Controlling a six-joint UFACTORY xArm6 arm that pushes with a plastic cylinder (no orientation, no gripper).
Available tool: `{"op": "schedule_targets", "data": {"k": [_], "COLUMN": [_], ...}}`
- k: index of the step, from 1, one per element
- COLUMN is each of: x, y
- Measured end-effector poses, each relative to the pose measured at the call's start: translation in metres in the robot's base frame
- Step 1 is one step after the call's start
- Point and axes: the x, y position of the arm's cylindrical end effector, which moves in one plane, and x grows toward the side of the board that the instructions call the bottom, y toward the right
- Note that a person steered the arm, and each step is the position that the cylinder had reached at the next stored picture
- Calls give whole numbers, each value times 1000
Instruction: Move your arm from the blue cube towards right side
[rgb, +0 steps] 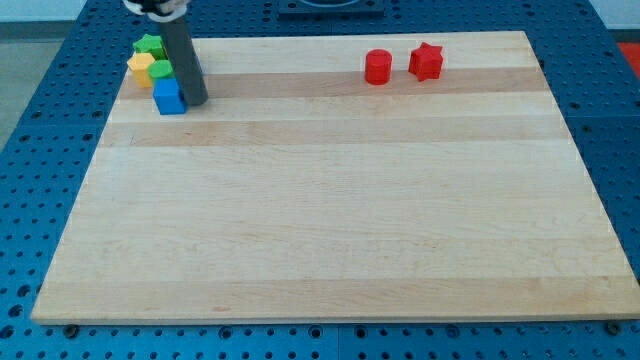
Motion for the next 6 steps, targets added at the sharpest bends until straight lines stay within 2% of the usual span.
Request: {"op": "schedule_targets", "data": {"k": [1,2,3,4,5,6], "x": [0,7,53,60,28,-24], "y": [10,56,130,239,352,419]}}
